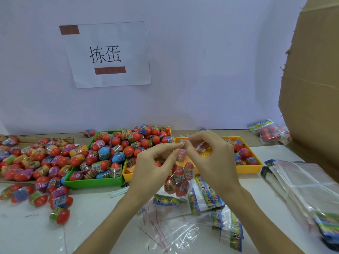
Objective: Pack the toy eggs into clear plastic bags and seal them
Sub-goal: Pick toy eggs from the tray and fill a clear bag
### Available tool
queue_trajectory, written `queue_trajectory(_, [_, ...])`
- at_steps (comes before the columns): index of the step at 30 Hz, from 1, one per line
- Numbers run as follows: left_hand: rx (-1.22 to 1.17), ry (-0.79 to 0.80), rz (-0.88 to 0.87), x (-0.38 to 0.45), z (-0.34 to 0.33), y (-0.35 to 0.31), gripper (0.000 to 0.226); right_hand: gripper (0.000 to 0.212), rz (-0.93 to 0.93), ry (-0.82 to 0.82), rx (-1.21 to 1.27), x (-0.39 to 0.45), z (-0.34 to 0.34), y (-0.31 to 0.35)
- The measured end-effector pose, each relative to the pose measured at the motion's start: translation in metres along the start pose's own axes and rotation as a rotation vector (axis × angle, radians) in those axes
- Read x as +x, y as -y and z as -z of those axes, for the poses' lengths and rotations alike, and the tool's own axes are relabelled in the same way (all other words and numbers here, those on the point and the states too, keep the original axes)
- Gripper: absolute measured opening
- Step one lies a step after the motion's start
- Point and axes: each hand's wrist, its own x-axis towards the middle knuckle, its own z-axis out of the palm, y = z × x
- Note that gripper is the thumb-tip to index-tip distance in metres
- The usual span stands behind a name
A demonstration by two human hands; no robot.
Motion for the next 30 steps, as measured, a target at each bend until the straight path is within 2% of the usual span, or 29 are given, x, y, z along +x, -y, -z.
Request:
queue_trajectory(8, [0.037, 0.009, 0.027, 0.002, 0.002, 0.002, 0.018, 0.009, -0.202, -0.010, 0.175, 0.000, -0.005, -0.006])
queue_trajectory(12, [-0.026, -0.010, 0.117, 0.005, 0.008, 0.008, 0.018, 0.014, -0.319, -0.142, 0.249, 0.010, 0.005, -0.025])
queue_trajectory(15, [-0.113, -0.041, 0.180, 0.008, 0.011, 0.010, 0.018, 0.011, -0.383, -0.213, 0.207, 0.015, 0.010, -0.041])
queue_trajectory(23, [-0.137, -0.104, 0.193, 0.011, 0.017, 0.018, 0.021, 0.019, -0.549, -0.445, 0.129, 0.023, 0.026, -0.074])
queue_trajectory(25, [-0.134, -0.115, 0.198, 0.012, 0.018, 0.019, 0.020, 0.016, -0.531, -0.402, 0.064, 0.021, 0.027, -0.076])
queue_trajectory(30, [-0.141, -0.077, 0.194, 0.012, 0.021, 0.020, 0.019, 0.004, -0.438, -0.098, -0.101, 0.013, 0.014, -0.070])
